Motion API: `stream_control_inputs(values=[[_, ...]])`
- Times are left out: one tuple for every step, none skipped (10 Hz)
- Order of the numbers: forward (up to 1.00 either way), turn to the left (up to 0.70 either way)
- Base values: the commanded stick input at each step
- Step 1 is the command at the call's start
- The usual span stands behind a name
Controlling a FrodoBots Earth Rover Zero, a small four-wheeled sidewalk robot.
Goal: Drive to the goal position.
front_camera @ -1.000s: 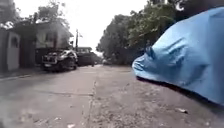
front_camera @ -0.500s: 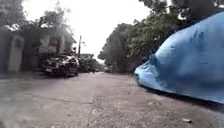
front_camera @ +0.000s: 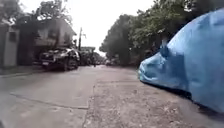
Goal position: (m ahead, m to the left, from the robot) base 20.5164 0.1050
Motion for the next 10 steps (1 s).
stream_control_inputs(values=[[1.00, 0.00], [1.00, 0.00], [1.00, 0.00], [1.00, 0.00], [1.00, 0.00], [1.00, 0.00], [1.00, 0.00], [1.00, 0.00], [1.00, 0.00], [1.00, 0.00]])
